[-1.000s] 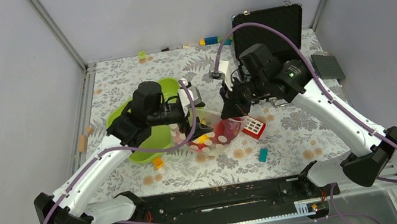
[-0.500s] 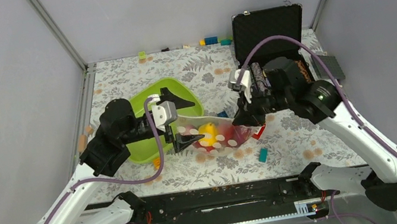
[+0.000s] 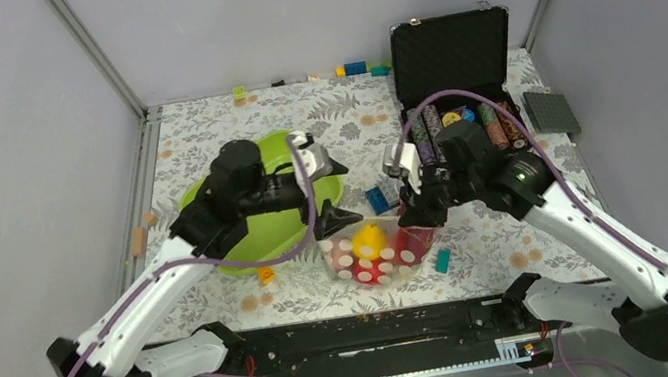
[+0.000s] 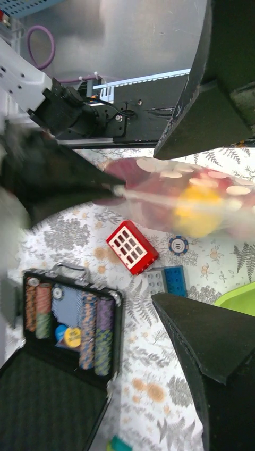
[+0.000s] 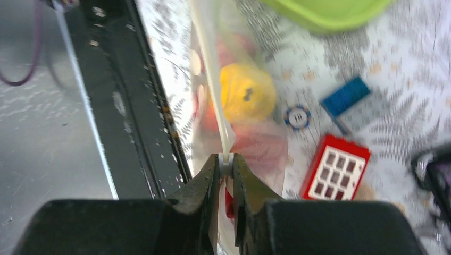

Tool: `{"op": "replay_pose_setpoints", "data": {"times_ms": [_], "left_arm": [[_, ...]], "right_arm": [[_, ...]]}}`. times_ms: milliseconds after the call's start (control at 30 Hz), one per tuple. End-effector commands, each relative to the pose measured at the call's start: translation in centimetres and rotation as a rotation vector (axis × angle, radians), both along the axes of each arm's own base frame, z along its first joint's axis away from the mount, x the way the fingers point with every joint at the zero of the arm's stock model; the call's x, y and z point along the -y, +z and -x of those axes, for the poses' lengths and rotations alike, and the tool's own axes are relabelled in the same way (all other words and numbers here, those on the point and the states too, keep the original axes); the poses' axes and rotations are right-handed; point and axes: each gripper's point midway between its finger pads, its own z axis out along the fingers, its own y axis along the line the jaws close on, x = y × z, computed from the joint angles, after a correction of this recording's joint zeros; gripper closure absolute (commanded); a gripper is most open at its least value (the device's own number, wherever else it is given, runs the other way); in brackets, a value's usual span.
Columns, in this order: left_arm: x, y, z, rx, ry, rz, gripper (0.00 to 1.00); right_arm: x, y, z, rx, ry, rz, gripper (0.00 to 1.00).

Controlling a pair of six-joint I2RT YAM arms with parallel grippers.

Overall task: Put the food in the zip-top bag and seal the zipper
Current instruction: Zip the zipper food storage bag at the center of the board.

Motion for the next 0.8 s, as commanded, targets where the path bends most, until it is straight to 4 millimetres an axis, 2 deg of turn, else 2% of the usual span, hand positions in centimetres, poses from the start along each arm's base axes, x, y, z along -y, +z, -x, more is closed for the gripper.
{"op": "replay_pose_setpoints", "data": {"times_ms": [0,67,200,267,400,533,667,767], "left_arm": [[2.2,-0.1,-1.1,-0.005,-0.060,-0.036,0.01],[3.1,-1.3,-1.3,-0.033,-0.097,-0.084,0.01],[4.4,-3.5,-1.0,-0.085,-0.169,-0.160,0.11],[4.8,-3.9,-0.7,-0.101,-0.191,-0.168,0.15],[5.1,-4.2,-0.8,-0.114,-0.191,-0.176,0.17],[5.2,-4.3,-1.2,-0.123,-0.167,-0.184,0.17],[4.8,-3.8,-0.3,-0.132,-0.194,-0.167,0.15],[4.6,-3.7,-0.2,-0.162,-0.163,-0.163,0.16]], "right_arm": [[-3.2,5.7,2.7,0.167,0.263,-0.301,0.98],[-3.3,5.9,2.7,0.166,0.258,-0.310,0.98],[-3.5,5.4,1.3,0.136,0.194,-0.277,0.98],[-3.7,5.1,0.6,0.124,0.164,-0.259,0.98],[-3.6,4.6,-0.6,0.120,0.114,-0.220,0.98],[-3.2,4.1,-0.7,0.131,0.112,-0.197,0.98],[-2.7,3.5,-1.1,0.139,0.091,-0.165,0.98],[-2.8,3.7,-1.3,0.144,0.083,-0.165,0.98]]}}
